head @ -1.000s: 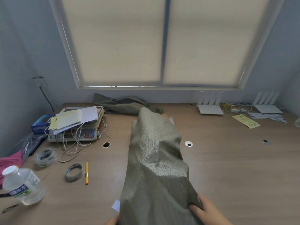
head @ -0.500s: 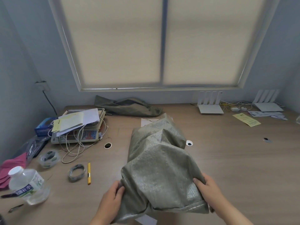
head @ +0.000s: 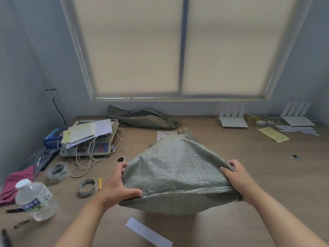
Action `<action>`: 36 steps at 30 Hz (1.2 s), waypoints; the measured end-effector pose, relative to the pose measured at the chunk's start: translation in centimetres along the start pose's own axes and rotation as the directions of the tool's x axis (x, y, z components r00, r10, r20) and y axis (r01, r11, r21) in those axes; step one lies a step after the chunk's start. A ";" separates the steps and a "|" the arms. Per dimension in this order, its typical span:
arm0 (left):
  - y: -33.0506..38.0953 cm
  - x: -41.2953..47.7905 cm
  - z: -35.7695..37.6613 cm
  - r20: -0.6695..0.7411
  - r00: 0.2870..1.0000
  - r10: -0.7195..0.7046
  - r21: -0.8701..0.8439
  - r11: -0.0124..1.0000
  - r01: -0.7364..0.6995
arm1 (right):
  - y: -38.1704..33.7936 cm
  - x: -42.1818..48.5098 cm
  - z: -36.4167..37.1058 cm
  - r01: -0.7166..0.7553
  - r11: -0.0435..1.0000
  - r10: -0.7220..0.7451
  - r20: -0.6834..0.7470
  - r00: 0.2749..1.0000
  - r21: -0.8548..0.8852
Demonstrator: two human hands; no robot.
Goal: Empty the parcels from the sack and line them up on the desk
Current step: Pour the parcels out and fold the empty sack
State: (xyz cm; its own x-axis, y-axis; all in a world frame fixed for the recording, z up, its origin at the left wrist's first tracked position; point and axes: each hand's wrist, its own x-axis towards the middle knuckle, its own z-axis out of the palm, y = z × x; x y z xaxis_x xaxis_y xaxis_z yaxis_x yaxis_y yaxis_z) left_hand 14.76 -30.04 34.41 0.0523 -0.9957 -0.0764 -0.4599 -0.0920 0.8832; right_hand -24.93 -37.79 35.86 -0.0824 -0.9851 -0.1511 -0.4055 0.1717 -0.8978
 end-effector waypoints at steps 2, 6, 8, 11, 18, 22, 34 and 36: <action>0.5 0.0 -0.5 0.069 0.996 0.049 0.112 0.992 -0.056 | -1.4 -0.5 -1.0 -0.004 0.999 0.002 -0.034 0.999 -0.039; 2.0 0.1 -1.3 0.105 0.982 0.155 0.464 0.866 -0.187 | -3.5 -1.0 -3.8 0.147 0.979 -0.113 0.225 0.968 -0.144; 2.2 0.3 -1.5 0.102 0.968 0.228 0.564 0.788 -0.245 | -3.9 -1.3 -4.8 0.230 0.938 -0.112 0.398 0.910 -0.261; 2.3 0.9 -2.2 0.108 0.953 0.284 0.581 0.760 -0.292 | -3.9 -1.1 -5.2 0.383 0.766 -0.106 0.486 0.868 -0.517; 1.9 2.7 -3.7 -0.069 0.875 0.480 0.665 0.676 -0.318 | -3.8 0.8 -5.6 0.542 0.608 -0.415 0.350 0.840 -0.580; 3.3 3.8 -4.4 -0.214 0.761 0.613 0.714 0.629 -0.306 | -5.0 1.8 -6.1 0.533 0.545 -0.547 0.208 0.811 -0.647; 9.0 5.1 -8.0 -0.447 0.733 0.513 0.342 0.855 -0.390 | -12.5 1.5 -7.7 0.527 0.672 -0.706 -0.234 0.669 -0.521; 7.5 5.2 -7.4 -0.428 0.814 0.392 0.221 0.919 -0.326 | -11.4 1.7 -7.5 0.489 0.698 -0.631 -0.127 0.765 -0.523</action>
State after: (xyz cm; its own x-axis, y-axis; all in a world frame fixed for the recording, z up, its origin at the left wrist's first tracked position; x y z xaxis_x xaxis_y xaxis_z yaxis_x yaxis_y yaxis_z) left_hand 18.13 -35.78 44.05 0.2418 -0.8423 0.4817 -0.6353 0.2378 0.7348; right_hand -27.25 -41.36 48.95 0.0775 -0.8603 0.5038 -0.7994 -0.3557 -0.4843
